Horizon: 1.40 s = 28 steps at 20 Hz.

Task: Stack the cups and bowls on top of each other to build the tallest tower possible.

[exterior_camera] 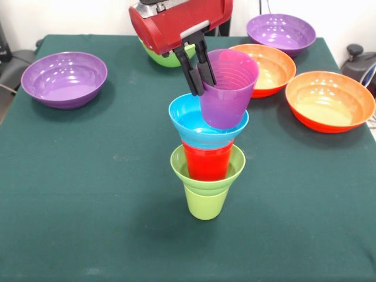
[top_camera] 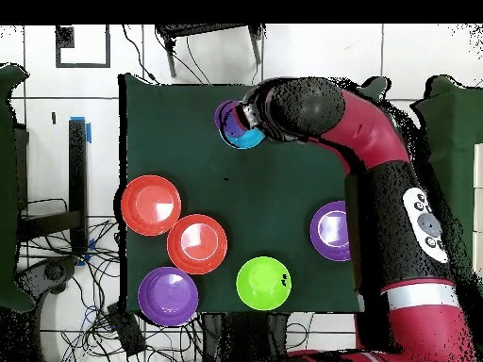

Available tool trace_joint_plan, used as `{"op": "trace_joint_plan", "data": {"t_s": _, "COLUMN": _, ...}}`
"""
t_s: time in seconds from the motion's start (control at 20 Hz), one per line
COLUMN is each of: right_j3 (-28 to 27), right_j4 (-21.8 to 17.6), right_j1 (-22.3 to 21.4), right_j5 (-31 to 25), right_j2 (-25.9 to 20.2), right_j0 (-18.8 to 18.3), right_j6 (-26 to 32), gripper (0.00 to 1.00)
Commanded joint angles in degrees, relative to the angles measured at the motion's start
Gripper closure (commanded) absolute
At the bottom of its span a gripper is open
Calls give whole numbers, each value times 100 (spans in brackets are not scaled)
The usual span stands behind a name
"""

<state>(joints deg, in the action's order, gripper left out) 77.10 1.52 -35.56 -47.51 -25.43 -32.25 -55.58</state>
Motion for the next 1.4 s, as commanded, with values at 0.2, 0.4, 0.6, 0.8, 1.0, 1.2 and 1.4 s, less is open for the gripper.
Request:
{"op": "trace_joint_plan", "data": {"t_s": 0.2, "right_j3": -14, "right_j4": -121, "right_j1": 215, "right_j5": -134, "right_j2": 50, "right_j0": -24, "right_j6": -595, "gripper": 100}}
{"op": "trace_joint_plan", "data": {"t_s": 0.4, "right_j3": -82, "right_j4": -128, "right_j1": 242, "right_j5": -183, "right_j2": 56, "right_j0": -13, "right_j6": -587, "gripper": 100}}
{"op": "trace_joint_plan", "data": {"t_s": 0.6, "right_j3": -122, "right_j4": -146, "right_j1": 260, "right_j5": -226, "right_j2": 63, "right_j0": -36, "right_j6": -543, "gripper": 100}}
{"op": "trace_joint_plan", "data": {"t_s": 0.8, "right_j3": -166, "right_j4": -154, "right_j1": 280, "right_j5": -274, "right_j2": 60, "right_j0": -64, "right_j6": -495, "gripper": 100}}
{"op": "trace_joint_plan", "data": {"t_s": 1.0, "right_j3": -251, "right_j4": -157, "right_j1": 322, "right_j5": -351, "right_j2": 39, "right_j0": -102, "right_j6": -417, "gripper": 100}}
{"op": "trace_joint_plan", "data": {"t_s": 1.2, "right_j3": -383, "right_j4": -182, "right_j1": 386, "right_j5": -452, "right_j2": 33, "right_j0": -126, "right_j6": -344, "gripper": 100}}
{"op": "trace_joint_plan", "data": {"t_s": 1.4, "right_j3": -419, "right_j4": -193, "right_j1": 407, "right_j5": -482, "right_j2": 22, "right_j0": -148, "right_j6": -320, "gripper": 100}}
